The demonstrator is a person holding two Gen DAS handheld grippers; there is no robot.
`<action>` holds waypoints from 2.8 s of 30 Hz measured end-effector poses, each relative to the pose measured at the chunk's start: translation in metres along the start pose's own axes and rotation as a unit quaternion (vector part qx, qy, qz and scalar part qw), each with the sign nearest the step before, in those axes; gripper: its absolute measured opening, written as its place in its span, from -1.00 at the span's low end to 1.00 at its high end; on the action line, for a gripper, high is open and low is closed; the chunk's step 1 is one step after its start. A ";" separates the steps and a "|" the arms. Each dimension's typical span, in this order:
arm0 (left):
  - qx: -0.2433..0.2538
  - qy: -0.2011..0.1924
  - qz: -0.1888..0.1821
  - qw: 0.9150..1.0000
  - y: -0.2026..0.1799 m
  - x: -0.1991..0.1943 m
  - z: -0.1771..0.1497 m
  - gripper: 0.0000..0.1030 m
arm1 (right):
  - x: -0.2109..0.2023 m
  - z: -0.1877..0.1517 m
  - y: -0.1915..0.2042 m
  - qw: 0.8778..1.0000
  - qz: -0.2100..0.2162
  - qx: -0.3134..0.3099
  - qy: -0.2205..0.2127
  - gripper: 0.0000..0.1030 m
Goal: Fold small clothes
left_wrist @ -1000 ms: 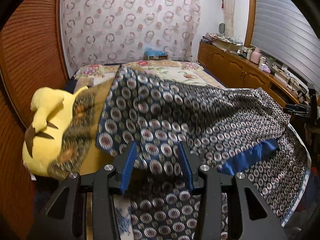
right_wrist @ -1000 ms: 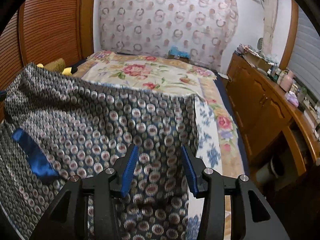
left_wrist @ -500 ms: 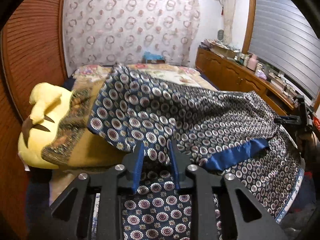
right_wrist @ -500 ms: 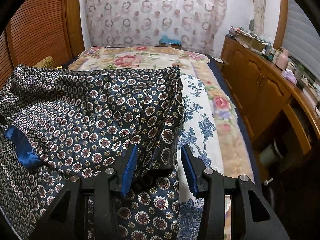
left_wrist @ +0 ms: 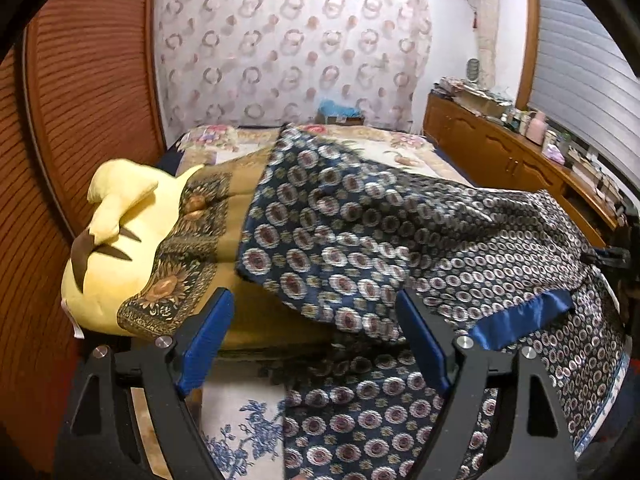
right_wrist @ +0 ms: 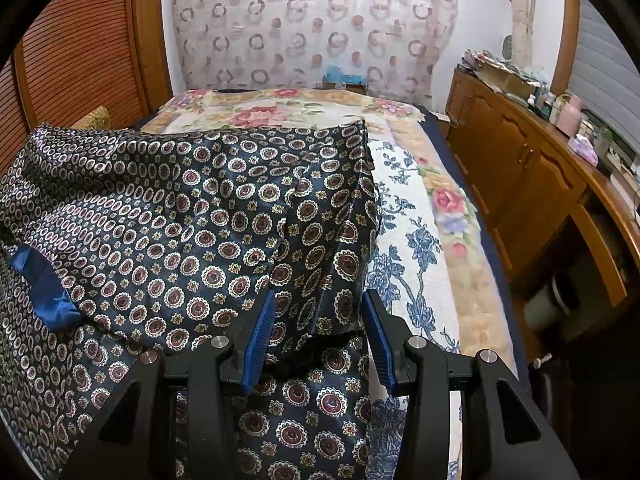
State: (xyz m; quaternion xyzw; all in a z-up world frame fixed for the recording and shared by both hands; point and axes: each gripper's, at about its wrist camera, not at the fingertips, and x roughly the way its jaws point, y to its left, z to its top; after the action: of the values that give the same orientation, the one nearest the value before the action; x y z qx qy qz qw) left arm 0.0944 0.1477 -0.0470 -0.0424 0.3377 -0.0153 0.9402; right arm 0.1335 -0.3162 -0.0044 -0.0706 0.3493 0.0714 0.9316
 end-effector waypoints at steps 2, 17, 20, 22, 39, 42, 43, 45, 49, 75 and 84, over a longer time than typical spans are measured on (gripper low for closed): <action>-0.012 0.006 0.001 1.000 0.008 0.006 0.001 0.62 | 0.000 -0.001 0.000 1.000 0.000 -0.001 0.002 -0.10; -0.018 0.005 0.001 1.000 0.014 0.018 0.012 0.50 | -0.006 0.000 0.004 0.999 0.035 -0.007 -0.004 -0.72; -0.017 0.008 -0.009 1.000 0.013 0.020 0.013 0.20 | -0.011 0.001 0.007 0.999 0.039 -0.010 -0.012 -0.89; -0.021 0.009 -0.016 1.000 0.014 0.020 0.013 -0.17 | -0.017 0.003 0.007 0.999 0.047 -0.009 -0.022 -0.92; -0.010 -0.057 -0.050 0.997 -0.005 -0.039 0.004 -0.97 | -0.079 -0.008 -0.002 0.994 0.055 0.011 -0.097 -0.98; -0.003 -0.061 -0.049 0.997 -0.009 -0.054 -0.005 -0.97 | -0.089 -0.019 -0.007 0.994 0.058 0.016 -0.096 -0.98; 0.001 -0.056 -0.049 0.997 -0.009 -0.058 -0.011 -0.97 | -0.090 -0.022 -0.008 0.994 0.058 0.016 -0.094 -0.98; 0.008 -0.049 -0.045 0.998 -0.011 -0.064 -0.023 -0.97 | -0.097 -0.033 -0.009 0.994 0.057 0.011 -0.088 -0.98; 0.003 -0.033 -0.046 0.998 -0.011 -0.071 -0.047 -0.97 | -0.113 -0.052 -0.011 0.995 0.052 0.010 -0.079 -0.98; 0.005 0.008 -0.003 1.000 -0.014 -0.087 -0.096 -0.97 | -0.154 -0.039 0.008 0.998 -0.002 -0.019 -0.068 -0.08; 0.015 -0.013 0.017 1.000 -0.018 -0.087 -0.090 -0.78 | -0.098 -0.024 0.062 0.996 0.053 -0.054 -0.042 -0.06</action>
State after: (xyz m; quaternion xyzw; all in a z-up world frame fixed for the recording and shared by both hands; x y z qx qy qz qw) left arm -0.0303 0.1286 -0.0592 -0.0226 0.3260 -0.0042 0.9451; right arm 0.0334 -0.2675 0.0376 -0.0988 0.3087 0.1422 0.9353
